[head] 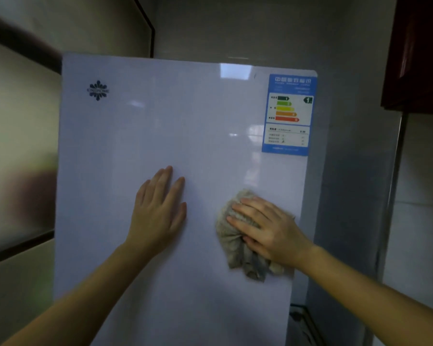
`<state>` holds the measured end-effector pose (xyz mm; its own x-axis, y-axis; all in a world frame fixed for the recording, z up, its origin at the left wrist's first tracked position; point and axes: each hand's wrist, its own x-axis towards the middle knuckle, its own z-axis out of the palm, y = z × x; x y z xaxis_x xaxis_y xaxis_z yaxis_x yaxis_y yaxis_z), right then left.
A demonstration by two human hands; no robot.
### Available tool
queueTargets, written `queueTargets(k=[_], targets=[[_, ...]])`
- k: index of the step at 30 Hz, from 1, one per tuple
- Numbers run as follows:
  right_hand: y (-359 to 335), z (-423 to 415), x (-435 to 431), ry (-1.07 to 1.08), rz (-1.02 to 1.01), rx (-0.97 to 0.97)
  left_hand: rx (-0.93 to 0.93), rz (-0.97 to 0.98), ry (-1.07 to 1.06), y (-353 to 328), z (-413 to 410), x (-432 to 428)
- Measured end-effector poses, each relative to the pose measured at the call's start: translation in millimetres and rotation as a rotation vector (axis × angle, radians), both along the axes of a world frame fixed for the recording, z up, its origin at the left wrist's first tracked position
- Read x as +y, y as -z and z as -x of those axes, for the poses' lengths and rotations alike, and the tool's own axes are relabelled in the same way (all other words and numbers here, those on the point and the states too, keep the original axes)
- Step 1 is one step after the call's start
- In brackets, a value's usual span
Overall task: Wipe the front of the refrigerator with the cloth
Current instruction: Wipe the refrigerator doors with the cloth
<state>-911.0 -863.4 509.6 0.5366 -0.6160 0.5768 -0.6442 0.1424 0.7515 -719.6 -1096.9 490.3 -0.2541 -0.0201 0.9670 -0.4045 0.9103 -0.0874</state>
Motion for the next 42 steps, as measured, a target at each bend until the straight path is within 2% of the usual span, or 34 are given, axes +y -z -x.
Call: queueTargets(k=[3, 11, 15, 20, 27, 31, 36, 38, 42], targets=[[-58, -8, -13, -0.021, 0.036, 0.034, 0.031, 0.021, -0.003, -12, 3, -2], [-229, -22, -34, -0.016, 0.324, 0.129, 0.082, 0.066, -0.028, -10, 12, -10], [-251, -19, -34, 0.047, 0.394, -0.075, 0.088, 0.105, -0.033, -11, 11, -16], [-207, -14, -29, 0.035, 0.457, -0.24, 0.087, 0.102, -0.031, -11, 13, -18], [-88, 4, -9, -0.02, 0.35, -0.178, 0.063, 0.014, 0.018, -7, 12, -7], [23, 20, 8, 0.005, 0.202, -0.135, 0.03, -0.054, 0.058, 10, 12, 4], [156, 25, 25, 0.032, -0.175, 0.004, -0.029, -0.012, 0.057, 48, 9, 14], [160, 24, 29, 0.028, -0.206, 0.031, -0.06, -0.008, 0.049, 54, 5, 13], [93, 24, 27, 0.015, -0.035, -0.007, -0.083, 0.0, 0.043, 54, 3, 9]])
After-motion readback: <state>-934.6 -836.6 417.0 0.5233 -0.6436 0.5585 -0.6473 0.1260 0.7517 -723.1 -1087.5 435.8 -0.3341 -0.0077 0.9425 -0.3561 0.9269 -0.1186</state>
